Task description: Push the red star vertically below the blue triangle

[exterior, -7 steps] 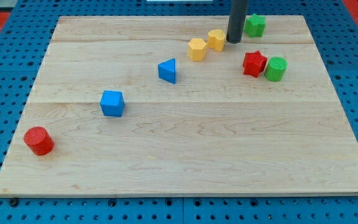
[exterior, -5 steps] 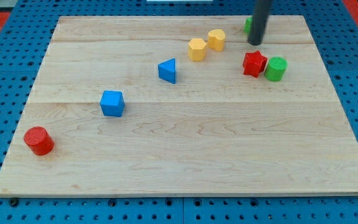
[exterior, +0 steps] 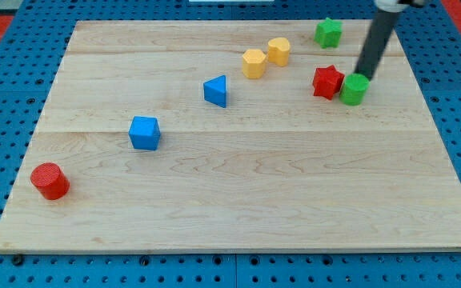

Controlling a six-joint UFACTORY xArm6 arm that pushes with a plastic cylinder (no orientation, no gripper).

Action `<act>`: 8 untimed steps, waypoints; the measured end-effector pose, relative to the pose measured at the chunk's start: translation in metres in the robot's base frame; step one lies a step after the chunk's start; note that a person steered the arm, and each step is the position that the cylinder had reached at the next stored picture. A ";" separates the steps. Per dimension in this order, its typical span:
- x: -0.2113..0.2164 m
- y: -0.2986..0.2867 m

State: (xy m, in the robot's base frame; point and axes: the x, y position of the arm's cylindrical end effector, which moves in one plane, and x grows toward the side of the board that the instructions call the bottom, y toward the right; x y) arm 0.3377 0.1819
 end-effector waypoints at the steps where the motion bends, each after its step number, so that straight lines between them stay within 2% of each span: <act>1: 0.019 -0.045; 2: 0.035 -0.038; 3: 0.038 -0.055; 4: 0.038 -0.096; 6: 0.030 -0.085; 7: 0.030 -0.117; 8: 0.062 -0.135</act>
State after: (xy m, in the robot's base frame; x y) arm 0.4000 0.0466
